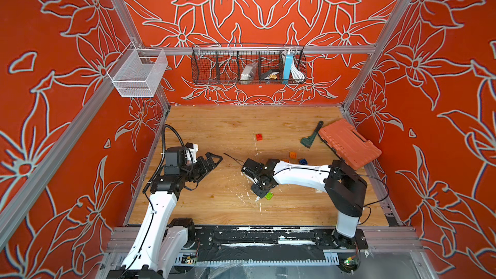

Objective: Assemble the letter r with lego
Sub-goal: Assemble the lego brick with the lego brick.

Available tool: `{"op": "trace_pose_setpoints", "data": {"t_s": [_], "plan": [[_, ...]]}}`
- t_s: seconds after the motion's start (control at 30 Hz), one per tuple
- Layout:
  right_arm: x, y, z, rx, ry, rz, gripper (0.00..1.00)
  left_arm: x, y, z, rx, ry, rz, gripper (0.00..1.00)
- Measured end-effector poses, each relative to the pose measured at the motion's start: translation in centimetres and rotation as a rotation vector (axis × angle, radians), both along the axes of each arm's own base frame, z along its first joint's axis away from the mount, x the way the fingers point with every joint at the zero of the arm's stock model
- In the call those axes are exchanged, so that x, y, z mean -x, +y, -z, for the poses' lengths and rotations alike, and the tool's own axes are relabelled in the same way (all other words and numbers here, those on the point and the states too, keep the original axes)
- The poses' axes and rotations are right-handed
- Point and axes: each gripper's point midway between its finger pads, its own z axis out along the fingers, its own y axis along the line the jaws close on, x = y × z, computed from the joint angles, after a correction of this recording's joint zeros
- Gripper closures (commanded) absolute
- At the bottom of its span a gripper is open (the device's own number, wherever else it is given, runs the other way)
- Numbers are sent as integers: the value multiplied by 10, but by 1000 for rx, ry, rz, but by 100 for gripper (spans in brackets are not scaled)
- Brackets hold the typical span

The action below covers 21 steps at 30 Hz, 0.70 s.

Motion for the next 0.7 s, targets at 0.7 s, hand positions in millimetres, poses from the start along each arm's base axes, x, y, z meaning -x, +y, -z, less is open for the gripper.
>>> {"op": "trace_pose_setpoints", "data": {"t_s": [0.7], "plan": [[-37, -44, -8, -83, 4, 231, 92, 29, -54, 21, -276, -24, 153, 2]]}}
